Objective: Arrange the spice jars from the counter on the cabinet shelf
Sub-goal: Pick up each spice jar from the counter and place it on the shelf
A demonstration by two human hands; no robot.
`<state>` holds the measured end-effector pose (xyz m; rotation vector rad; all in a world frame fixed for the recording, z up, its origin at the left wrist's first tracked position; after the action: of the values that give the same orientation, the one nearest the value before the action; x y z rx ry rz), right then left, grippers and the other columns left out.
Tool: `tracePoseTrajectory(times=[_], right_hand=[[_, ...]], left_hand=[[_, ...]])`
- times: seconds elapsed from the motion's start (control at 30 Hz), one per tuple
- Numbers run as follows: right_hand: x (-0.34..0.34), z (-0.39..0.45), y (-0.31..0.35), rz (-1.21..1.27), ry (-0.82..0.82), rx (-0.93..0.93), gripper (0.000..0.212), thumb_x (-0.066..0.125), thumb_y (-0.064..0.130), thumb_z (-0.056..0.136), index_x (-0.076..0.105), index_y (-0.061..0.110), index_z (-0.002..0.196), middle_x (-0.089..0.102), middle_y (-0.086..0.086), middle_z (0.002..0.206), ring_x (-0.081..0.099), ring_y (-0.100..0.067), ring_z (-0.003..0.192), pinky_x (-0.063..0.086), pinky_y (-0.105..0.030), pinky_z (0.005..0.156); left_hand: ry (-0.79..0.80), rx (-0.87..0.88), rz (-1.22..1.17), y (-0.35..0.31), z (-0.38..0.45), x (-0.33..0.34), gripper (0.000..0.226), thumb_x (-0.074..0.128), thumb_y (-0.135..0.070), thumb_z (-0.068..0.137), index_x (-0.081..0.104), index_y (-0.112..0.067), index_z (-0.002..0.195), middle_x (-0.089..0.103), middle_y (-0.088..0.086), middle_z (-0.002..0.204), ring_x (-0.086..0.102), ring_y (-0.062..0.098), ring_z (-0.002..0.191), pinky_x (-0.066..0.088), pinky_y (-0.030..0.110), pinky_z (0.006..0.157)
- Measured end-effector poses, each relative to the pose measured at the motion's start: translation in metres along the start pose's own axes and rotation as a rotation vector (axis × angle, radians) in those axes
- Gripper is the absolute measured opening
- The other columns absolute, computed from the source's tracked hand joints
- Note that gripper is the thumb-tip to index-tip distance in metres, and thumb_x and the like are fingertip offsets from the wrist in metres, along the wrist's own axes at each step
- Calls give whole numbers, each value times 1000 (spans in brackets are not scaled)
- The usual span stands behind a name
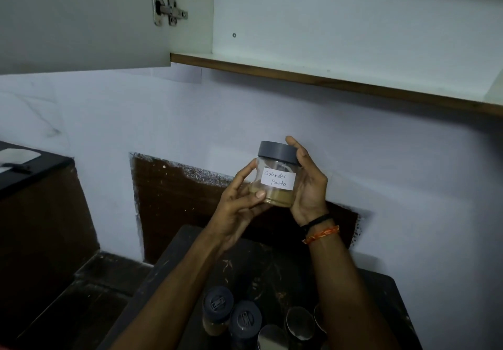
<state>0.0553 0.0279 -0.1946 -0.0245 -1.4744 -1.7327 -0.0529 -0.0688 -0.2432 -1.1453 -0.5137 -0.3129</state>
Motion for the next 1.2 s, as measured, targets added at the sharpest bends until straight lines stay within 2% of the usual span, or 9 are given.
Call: tracePoseTrajectory(times=[0.1, 0.23, 0.5, 0.6, 0.73, 1.0, 1.1, 1.2], right_hand=[[8, 7, 13, -11, -11, -37, 56, 60, 36, 87, 54, 10, 136, 51, -22, 139, 54, -42, 121, 44, -56, 100], [23, 22, 39, -53, -1, -87, 57, 60, 36, 85, 55, 8, 134, 53, -22, 134, 55, -41, 118, 47, -54, 98], [69, 67, 98, -109, 45, -221, 54, 60, 31, 86, 55, 3, 132, 48, -25, 140, 47, -42, 129, 42, -60, 105], [83, 88, 114, -96, 87, -263, 49, 58, 28, 90, 54, 2, 132, 53, -23, 135, 51, -42, 127, 42, -59, 105], [99, 112, 132, -84, 125, -301, 43, 57, 25, 93, 56, 3, 129, 60, -12, 120, 60, -31, 111, 49, -52, 99], [115, 148, 152, -102, 62, -365, 48, 63, 32, 82, 61, 6, 124, 59, -15, 120, 55, -41, 118, 40, -60, 106], [115, 160, 152, -120, 42, -389, 44, 63, 32, 82, 63, 10, 119, 57, -22, 127, 51, -45, 124, 38, -64, 106], [115, 170, 151, -184, 42, -414, 38, 62, 34, 83, 66, 15, 116, 59, -18, 128, 52, -43, 123, 41, -64, 103]], left_hand=[[51, 12, 29, -12, 11, 3, 82, 77, -8, 73, 46, -27, 147, 61, 21, 135, 56, 41, 128, 51, 51, 101], [91, 29, 144, -39, 33, 7, 82, 80, -9, 74, 48, -31, 146, 61, 23, 134, 57, 43, 127, 46, 60, 105], [171, 145, 262, -111, 90, 29, 78, 82, -10, 75, 50, -30, 143, 67, 24, 125, 63, 38, 120, 55, 46, 97], [197, 187, 284, -132, 111, 33, 77, 79, -8, 77, 49, -28, 145, 67, 25, 124, 64, 39, 118, 54, 48, 99], [240, 224, 339, -159, 137, 40, 77, 78, -7, 78, 47, -29, 145, 67, 24, 125, 64, 39, 119, 54, 48, 99], [294, 248, 448, -196, 179, 46, 73, 81, -9, 75, 54, -31, 139, 67, 26, 122, 64, 38, 118, 54, 47, 99], [267, 248, 501, -206, 194, 48, 62, 82, -18, 75, 57, -23, 131, 69, 21, 122, 68, 36, 111, 56, 45, 94], [181, 249, 582, -226, 212, 57, 49, 84, -41, 73, 62, -16, 109, 73, 10, 115, 72, 29, 98, 58, 41, 82]])
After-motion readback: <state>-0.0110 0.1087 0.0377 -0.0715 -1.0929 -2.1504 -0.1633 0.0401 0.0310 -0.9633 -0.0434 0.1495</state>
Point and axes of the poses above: each hand's wrist, its own z-axis towards the middle knuckle, its own x-axis out of the palm, y = z × x, the point moved 3 cm from there along z, towards the middle knuckle
